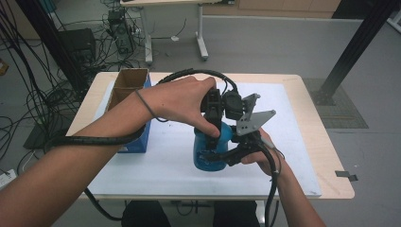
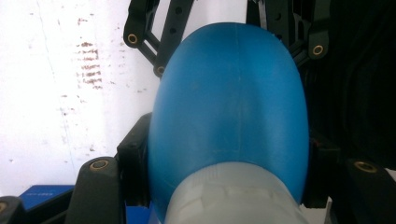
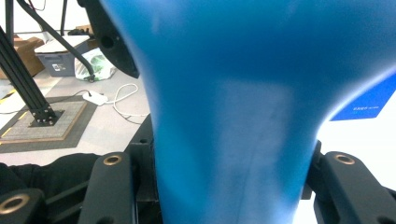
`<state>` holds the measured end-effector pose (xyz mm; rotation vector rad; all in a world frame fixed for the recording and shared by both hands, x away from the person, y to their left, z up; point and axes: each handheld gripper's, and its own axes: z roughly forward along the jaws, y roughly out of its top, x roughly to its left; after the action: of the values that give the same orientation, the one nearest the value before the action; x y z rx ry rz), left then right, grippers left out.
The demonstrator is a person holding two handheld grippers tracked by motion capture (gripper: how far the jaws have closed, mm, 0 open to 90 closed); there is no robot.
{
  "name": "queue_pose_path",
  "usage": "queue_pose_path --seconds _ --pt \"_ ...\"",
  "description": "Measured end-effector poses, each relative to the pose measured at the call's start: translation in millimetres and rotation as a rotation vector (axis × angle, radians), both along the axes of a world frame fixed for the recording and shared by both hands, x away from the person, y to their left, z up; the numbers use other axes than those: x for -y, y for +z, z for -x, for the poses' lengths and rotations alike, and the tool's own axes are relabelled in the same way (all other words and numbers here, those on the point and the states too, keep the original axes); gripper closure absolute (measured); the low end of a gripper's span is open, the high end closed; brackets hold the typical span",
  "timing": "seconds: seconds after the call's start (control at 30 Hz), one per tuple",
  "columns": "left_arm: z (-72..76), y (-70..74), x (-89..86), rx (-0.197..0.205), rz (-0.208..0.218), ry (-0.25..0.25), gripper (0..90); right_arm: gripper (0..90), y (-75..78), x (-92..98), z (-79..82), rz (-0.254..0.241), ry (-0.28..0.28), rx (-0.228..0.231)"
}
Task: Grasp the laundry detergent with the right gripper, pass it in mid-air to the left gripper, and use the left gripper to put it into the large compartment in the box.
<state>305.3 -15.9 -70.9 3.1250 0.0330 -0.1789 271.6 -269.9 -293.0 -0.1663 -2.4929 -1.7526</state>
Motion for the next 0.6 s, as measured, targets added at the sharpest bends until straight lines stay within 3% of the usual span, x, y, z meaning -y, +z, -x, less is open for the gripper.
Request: queue_pose_path --seconds 0.6 --pt "3.6 4.0 0.0 0.021 0.008 0.000 37.3 44.5 -0.3 2.0 -0.3 -0.016 -0.003 0.003"
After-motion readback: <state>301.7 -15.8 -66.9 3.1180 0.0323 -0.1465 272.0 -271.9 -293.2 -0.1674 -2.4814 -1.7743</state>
